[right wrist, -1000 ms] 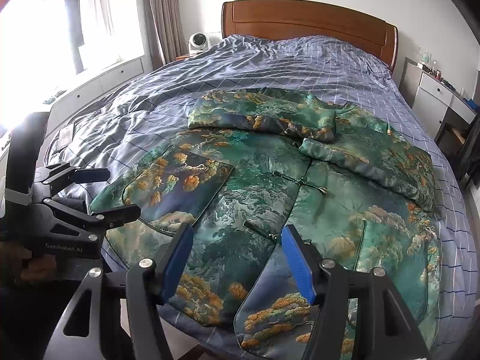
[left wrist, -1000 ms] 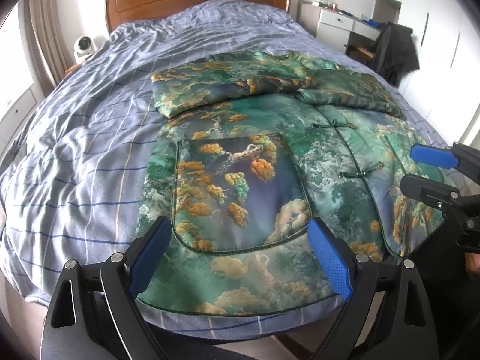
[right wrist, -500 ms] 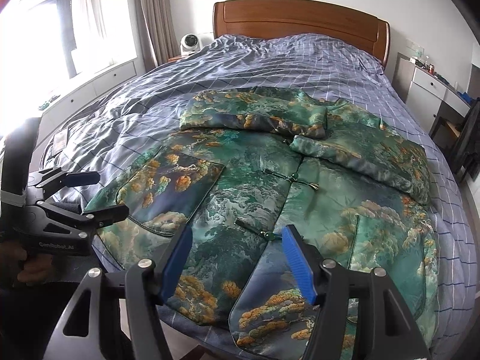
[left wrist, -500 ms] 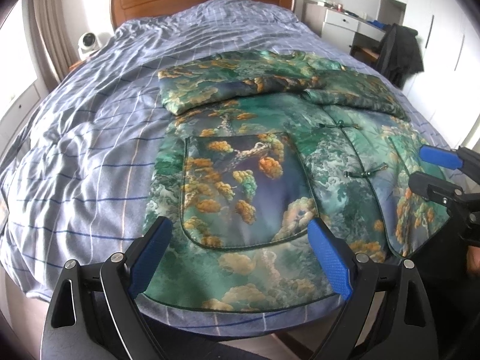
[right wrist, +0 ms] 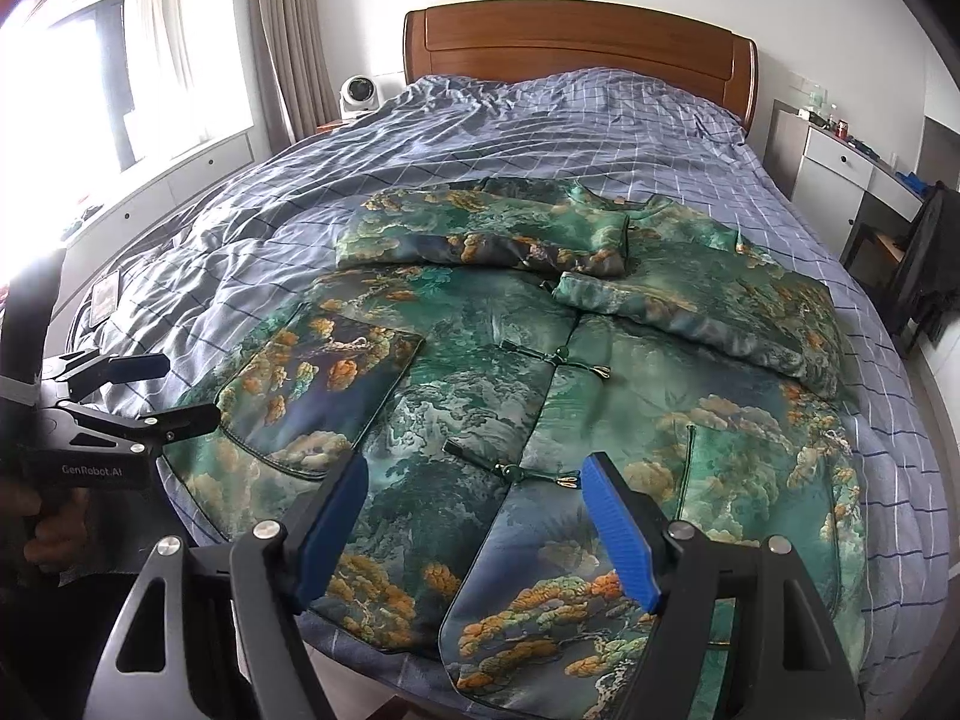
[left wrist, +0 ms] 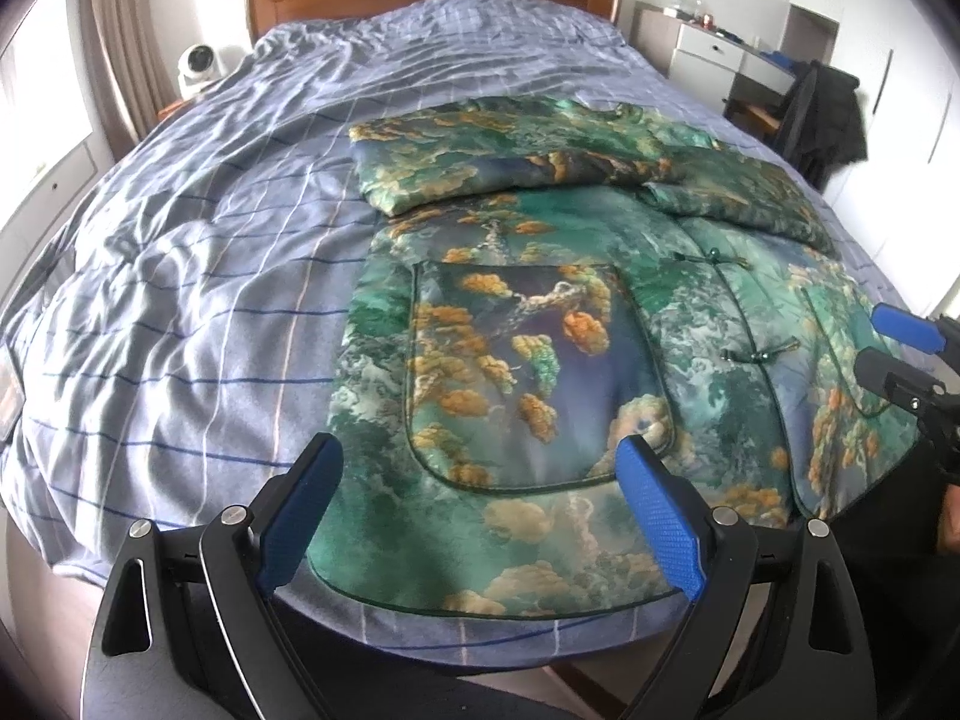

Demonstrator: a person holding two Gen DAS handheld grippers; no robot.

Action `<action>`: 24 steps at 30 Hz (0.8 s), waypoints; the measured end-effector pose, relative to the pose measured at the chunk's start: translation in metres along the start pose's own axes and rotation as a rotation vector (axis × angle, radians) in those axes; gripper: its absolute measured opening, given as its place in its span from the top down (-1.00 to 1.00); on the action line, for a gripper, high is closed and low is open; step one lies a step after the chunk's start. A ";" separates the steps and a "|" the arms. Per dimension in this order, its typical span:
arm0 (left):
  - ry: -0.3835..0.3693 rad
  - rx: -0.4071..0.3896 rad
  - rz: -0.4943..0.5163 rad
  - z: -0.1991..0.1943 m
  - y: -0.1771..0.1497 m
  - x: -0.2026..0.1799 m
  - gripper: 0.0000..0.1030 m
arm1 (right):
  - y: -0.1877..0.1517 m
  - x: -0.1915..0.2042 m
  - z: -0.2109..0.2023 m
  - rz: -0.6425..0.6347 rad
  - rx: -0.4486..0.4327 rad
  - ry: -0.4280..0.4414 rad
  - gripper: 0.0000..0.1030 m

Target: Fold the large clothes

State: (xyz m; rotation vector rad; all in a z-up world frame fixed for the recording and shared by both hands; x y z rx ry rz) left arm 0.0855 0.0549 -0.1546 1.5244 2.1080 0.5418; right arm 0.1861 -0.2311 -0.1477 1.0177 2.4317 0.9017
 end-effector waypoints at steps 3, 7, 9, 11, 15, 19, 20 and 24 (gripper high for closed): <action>0.006 0.006 -0.009 0.001 0.000 0.003 -0.81 | 0.000 -0.001 0.000 0.000 0.000 -0.004 -0.46; 0.007 0.014 -0.020 0.003 0.000 0.006 -0.81 | -0.001 -0.003 0.000 0.006 0.003 -0.007 -0.46; 0.010 0.015 -0.020 0.003 0.000 0.006 -0.81 | -0.002 -0.003 0.000 0.006 0.004 -0.007 -0.46; 0.012 0.017 -0.019 0.004 0.000 0.006 -0.81 | -0.002 -0.003 0.000 0.005 0.005 -0.008 -0.46; 0.015 0.020 -0.019 0.004 -0.001 0.007 -0.81 | -0.003 -0.003 0.000 0.003 0.006 -0.008 -0.46; 0.021 0.022 -0.018 0.005 -0.002 0.009 -0.81 | -0.002 -0.003 0.000 0.003 0.005 -0.009 -0.46; 0.022 0.024 -0.022 0.005 -0.001 0.011 -0.81 | -0.002 -0.003 0.000 0.002 0.005 -0.012 -0.46; 0.029 0.041 -0.050 0.008 -0.001 0.020 -0.81 | -0.006 -0.011 -0.001 0.023 0.010 -0.023 -0.46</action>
Point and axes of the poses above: each gripper's, at about its wrist camera, not at the fingertips, and z roughly the way its jaws point, x to its left, y to its top, the point moved 1 cm from there along z, roughly the way its jaws point, and after that the axes turned 11 degrees about -z, right-handed, at the moved point
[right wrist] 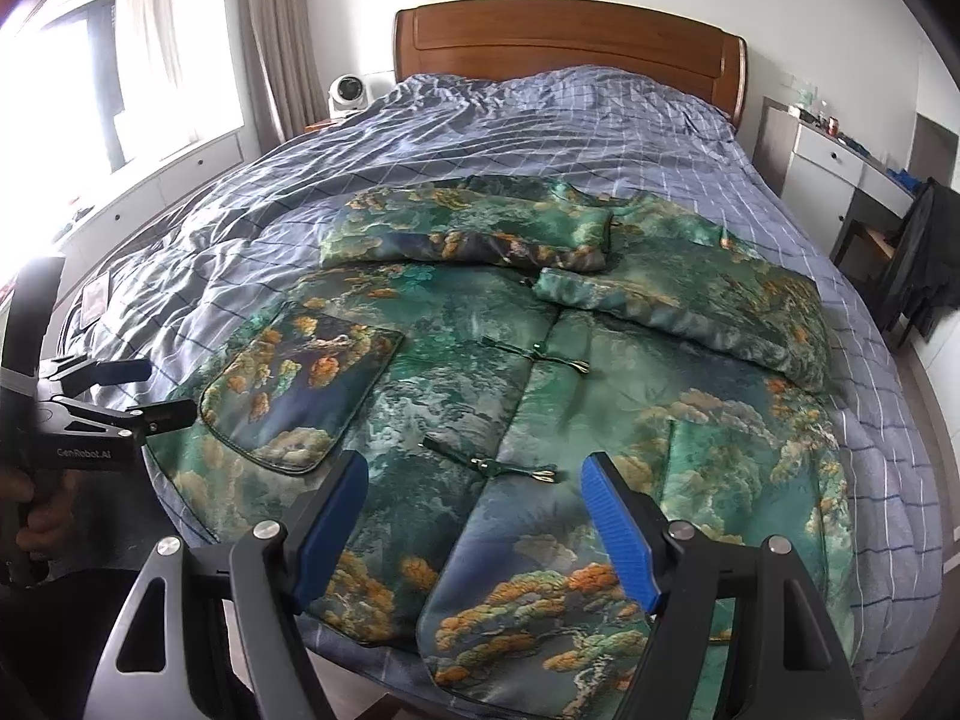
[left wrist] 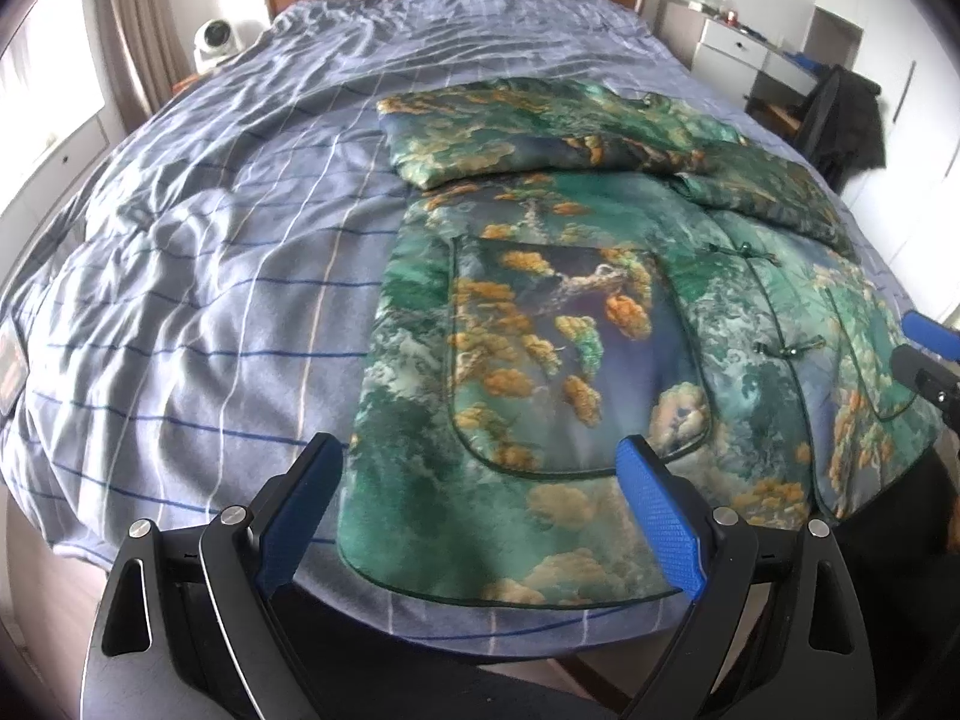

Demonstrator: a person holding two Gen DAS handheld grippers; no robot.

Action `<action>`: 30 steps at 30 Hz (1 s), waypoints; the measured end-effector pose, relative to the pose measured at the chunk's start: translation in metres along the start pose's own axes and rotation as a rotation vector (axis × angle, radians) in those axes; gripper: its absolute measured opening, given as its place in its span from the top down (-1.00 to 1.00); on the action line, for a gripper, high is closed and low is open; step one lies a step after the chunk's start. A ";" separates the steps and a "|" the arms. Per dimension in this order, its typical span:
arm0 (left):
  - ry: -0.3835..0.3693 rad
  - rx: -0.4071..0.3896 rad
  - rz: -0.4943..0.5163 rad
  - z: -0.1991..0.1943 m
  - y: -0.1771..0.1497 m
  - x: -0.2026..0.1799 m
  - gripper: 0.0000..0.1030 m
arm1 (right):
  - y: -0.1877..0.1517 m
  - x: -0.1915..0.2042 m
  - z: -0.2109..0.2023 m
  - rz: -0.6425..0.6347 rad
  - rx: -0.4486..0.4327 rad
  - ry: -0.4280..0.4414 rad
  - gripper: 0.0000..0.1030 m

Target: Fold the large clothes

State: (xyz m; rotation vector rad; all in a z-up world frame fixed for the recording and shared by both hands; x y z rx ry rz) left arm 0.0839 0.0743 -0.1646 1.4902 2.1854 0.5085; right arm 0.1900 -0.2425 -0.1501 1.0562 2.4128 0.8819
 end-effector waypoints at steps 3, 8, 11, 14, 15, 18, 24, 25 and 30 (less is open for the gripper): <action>0.010 0.003 -0.018 0.000 0.001 0.009 -0.81 | -0.004 -0.013 -0.003 0.017 0.004 -0.023 -0.46; 0.022 0.018 -0.055 0.002 0.006 0.028 -0.82 | -0.015 -0.053 -0.014 0.049 0.018 -0.118 -0.46; 0.008 0.047 -0.098 0.007 0.008 0.044 -0.82 | -0.027 -0.085 -0.020 0.092 0.045 -0.165 -0.46; -0.017 0.085 -0.151 0.010 0.005 0.063 -0.82 | -0.044 -0.119 -0.025 0.135 0.100 -0.203 -0.46; -0.034 0.103 -0.172 0.011 0.003 0.070 -0.82 | -0.050 -0.129 -0.027 0.146 0.118 -0.214 -0.46; -0.080 0.163 -0.199 0.016 -0.005 0.081 -0.83 | -0.075 -0.169 -0.041 0.210 0.175 -0.264 -0.46; -0.099 0.232 -0.211 0.036 -0.010 0.079 -0.83 | -0.129 -0.223 -0.045 0.373 0.263 -0.177 -0.47; -0.106 0.241 -0.217 0.040 -0.010 0.078 -0.83 | -0.136 -0.226 -0.040 0.390 0.273 -0.146 -0.47; -0.125 0.293 -0.200 0.062 -0.008 0.072 -0.88 | -0.156 -0.223 -0.009 0.424 0.318 0.020 -0.47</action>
Point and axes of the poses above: each gripper's, at about its wrist camera, not at the fingertips, and z roughly the way its jaws point, x to its left, y to its top, the point moved 1 cm from there along z, roughly the way its jaws point, and after that the axes turned 11 degrees about -z, right-handed, at the moved point
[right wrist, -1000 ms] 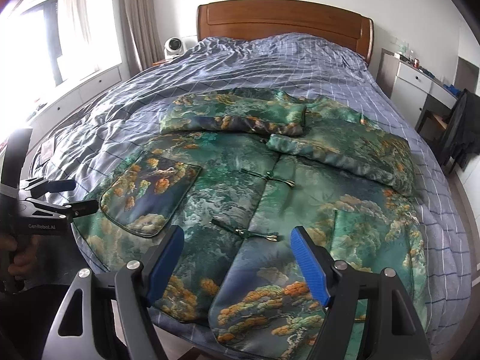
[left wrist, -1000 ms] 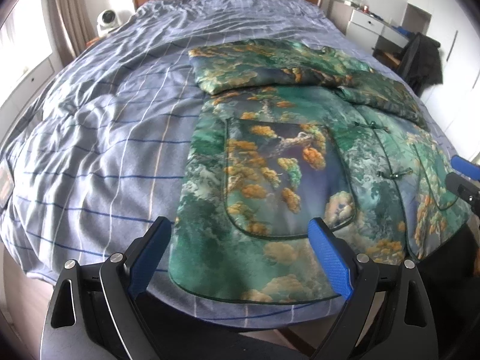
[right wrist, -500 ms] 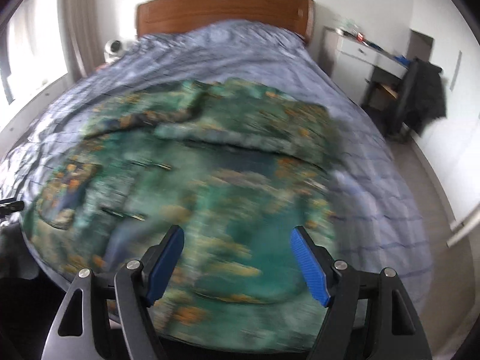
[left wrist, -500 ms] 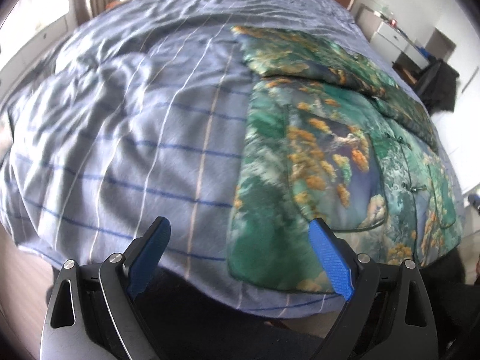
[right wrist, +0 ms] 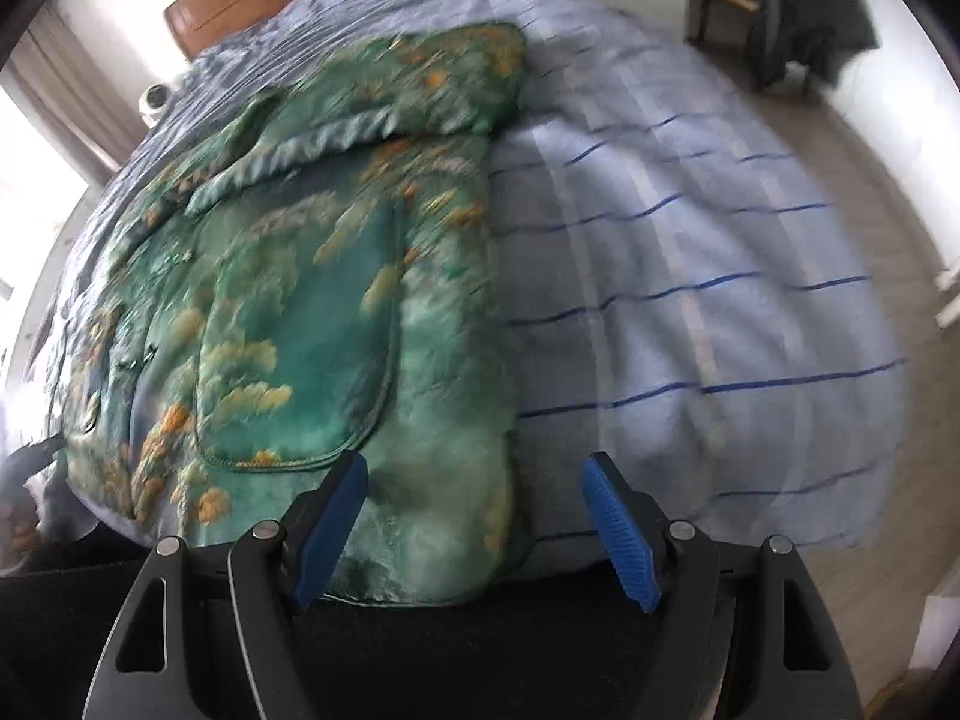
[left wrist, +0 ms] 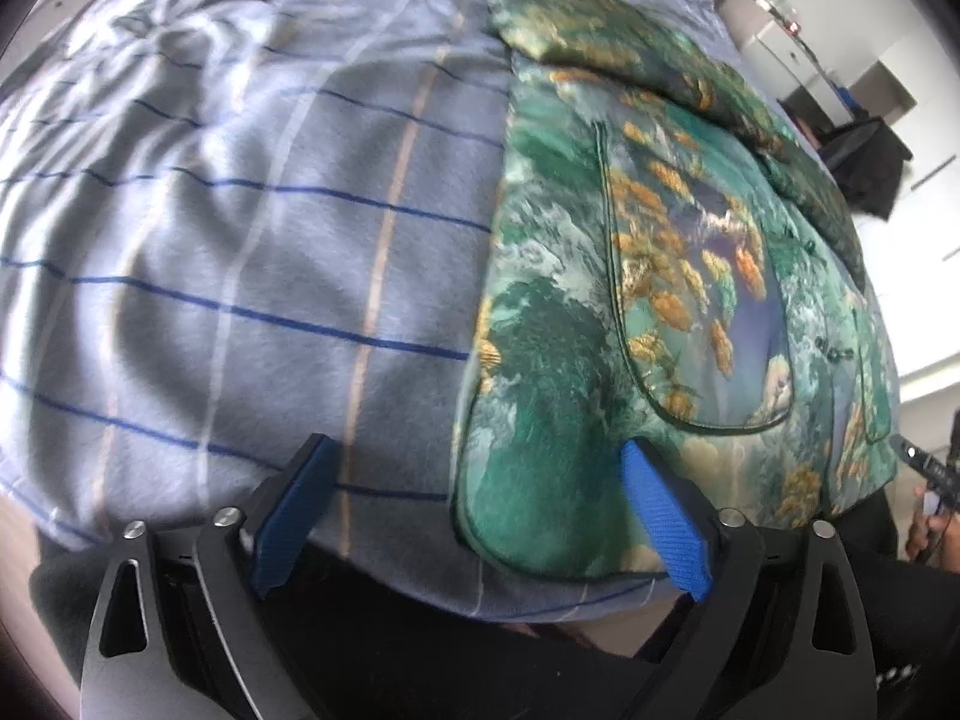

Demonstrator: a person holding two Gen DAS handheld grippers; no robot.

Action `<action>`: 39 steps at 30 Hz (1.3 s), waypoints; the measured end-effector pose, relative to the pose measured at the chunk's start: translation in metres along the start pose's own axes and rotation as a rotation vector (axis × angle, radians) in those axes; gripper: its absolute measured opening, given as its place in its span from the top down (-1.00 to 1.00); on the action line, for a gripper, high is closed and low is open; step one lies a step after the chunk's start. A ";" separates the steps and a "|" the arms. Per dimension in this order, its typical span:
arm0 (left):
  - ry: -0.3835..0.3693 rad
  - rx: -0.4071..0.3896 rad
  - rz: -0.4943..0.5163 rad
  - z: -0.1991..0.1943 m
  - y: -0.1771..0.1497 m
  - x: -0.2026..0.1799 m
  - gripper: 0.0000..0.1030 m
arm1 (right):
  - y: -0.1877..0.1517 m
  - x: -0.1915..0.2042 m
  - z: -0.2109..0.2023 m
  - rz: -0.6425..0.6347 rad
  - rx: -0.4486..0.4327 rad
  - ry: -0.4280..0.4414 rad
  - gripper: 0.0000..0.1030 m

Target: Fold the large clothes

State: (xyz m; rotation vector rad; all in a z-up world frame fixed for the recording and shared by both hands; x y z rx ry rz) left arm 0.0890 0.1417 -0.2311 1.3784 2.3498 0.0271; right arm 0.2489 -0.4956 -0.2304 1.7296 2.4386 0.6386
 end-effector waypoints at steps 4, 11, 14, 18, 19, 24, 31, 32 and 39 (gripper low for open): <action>-0.015 0.046 0.051 0.013 -0.003 -0.015 -0.88 | 0.001 0.008 0.026 -0.035 0.047 0.067 -0.51; -0.021 0.068 0.088 0.014 -0.012 -0.032 0.14 | 0.006 0.006 0.029 -0.024 0.076 0.107 -0.43; -0.064 0.084 0.039 0.007 -0.009 -0.027 0.67 | 0.005 0.010 0.029 -0.049 0.092 0.094 0.17; -0.088 0.067 0.036 -0.008 -0.009 -0.030 0.76 | 0.010 0.016 0.020 -0.059 0.087 0.083 0.66; -0.088 0.054 0.044 -0.013 -0.009 -0.033 0.78 | 0.013 0.019 0.013 -0.064 0.072 0.082 0.69; -0.124 -0.007 0.059 -0.042 -0.007 -0.039 0.81 | 0.026 0.034 -0.024 -0.083 -0.021 0.093 0.74; -0.143 -0.051 0.075 -0.074 -0.016 -0.033 0.86 | 0.032 0.045 -0.063 -0.085 -0.092 0.154 0.75; -0.139 -0.049 0.078 -0.075 -0.018 -0.031 0.86 | 0.029 0.045 -0.066 -0.082 -0.093 0.166 0.75; -0.130 0.008 0.040 -0.091 -0.050 -0.012 0.86 | 0.001 0.045 -0.075 -0.019 -0.065 0.236 0.77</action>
Point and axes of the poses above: each gripper's, at about its wrist camera, not at the fingertips, and z roughly the way its jaws point, x to its left, y to its top, the point moved 1 cm from there along z, roughly the way its jaws point, and after that the axes turned 11 degrees about -z, right-handed, at the moved point
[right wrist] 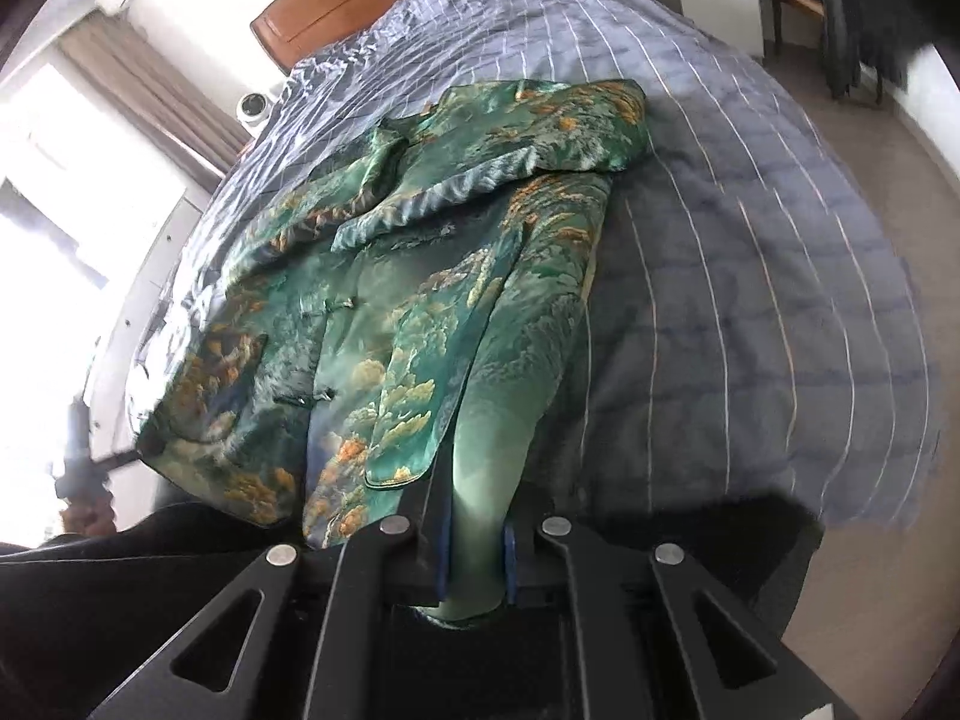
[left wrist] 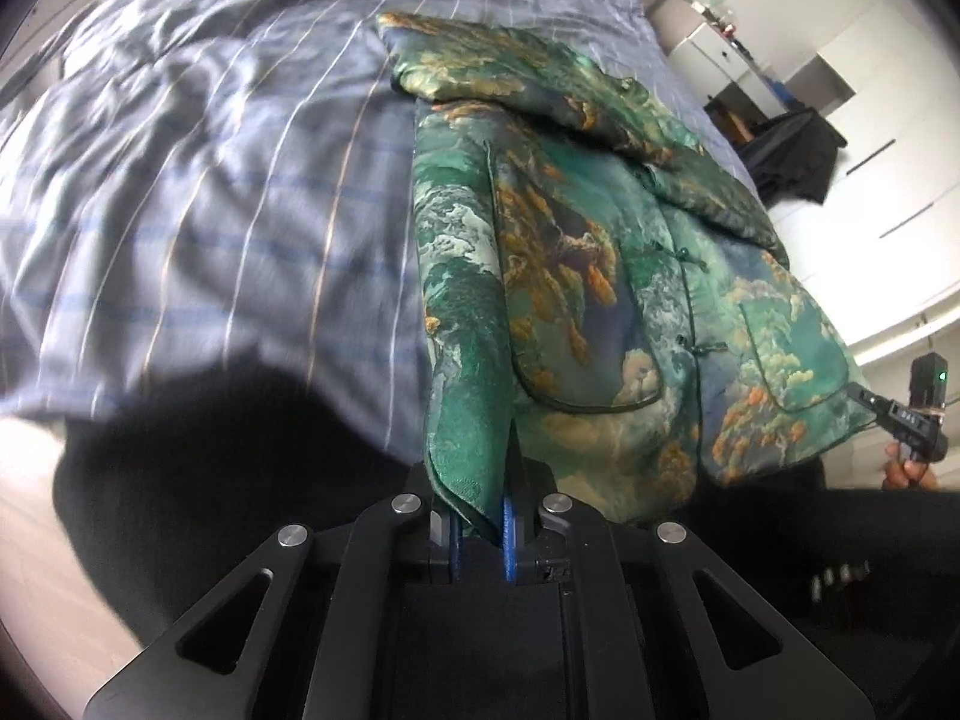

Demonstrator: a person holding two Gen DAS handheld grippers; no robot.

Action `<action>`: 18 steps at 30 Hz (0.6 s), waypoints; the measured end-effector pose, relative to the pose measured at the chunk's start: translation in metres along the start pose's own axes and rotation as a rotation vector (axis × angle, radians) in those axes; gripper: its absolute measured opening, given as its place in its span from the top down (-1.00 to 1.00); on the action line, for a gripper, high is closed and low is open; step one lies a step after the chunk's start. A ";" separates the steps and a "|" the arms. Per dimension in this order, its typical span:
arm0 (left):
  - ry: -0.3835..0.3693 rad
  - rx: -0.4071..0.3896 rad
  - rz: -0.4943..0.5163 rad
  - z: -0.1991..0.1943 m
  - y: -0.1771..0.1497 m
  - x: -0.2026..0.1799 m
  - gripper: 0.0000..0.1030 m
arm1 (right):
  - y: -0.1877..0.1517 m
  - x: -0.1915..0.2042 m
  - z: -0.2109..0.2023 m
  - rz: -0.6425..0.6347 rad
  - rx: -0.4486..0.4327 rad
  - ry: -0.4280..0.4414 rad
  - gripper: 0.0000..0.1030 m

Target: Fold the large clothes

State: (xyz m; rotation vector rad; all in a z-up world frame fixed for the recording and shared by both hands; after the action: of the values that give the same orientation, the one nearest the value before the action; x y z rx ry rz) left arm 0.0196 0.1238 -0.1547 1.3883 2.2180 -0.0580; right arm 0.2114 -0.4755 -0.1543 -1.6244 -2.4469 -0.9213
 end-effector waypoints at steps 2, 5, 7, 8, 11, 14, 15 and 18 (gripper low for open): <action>0.008 0.016 -0.008 -0.012 -0.014 0.009 0.86 | -0.010 0.003 -0.013 0.016 0.002 0.034 0.77; -0.045 0.004 -0.062 -0.030 -0.011 0.017 0.87 | -0.015 0.007 -0.027 0.025 -0.009 0.059 0.78; -0.099 -0.034 -0.068 -0.039 0.002 0.011 0.87 | -0.006 0.008 -0.033 0.038 -0.045 0.086 0.78; -0.127 -0.065 -0.061 -0.045 0.014 0.006 0.87 | 0.006 0.006 -0.036 0.037 -0.079 0.104 0.78; -0.202 -0.130 -0.062 -0.055 0.054 -0.007 0.87 | 0.037 0.001 -0.037 0.020 -0.143 0.111 0.78; -0.251 -0.176 -0.089 -0.055 0.091 -0.013 0.87 | 0.083 -0.006 -0.029 0.005 -0.211 0.106 0.78; -0.254 -0.192 -0.093 -0.053 0.105 -0.016 0.87 | 0.095 -0.009 -0.025 0.012 -0.227 0.105 0.78; -0.225 -0.206 -0.115 -0.033 0.152 -0.016 0.87 | 0.132 -0.022 -0.007 0.050 -0.276 0.098 0.78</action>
State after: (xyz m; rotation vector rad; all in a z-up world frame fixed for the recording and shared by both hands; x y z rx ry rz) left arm 0.1407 0.1923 -0.0843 1.0873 2.0508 -0.0242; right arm 0.3320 -0.4619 -0.0982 -1.6632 -2.2856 -1.3473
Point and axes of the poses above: each gripper's, at about its wrist camera, not at the fingertips, and z roughly the way its jaws point, x to its left, y to its top, the point moved 1 cm from there along z, roughly the way its jaws point, and after that the axes turned 11 degrees about -z, right-handed, at the moved point
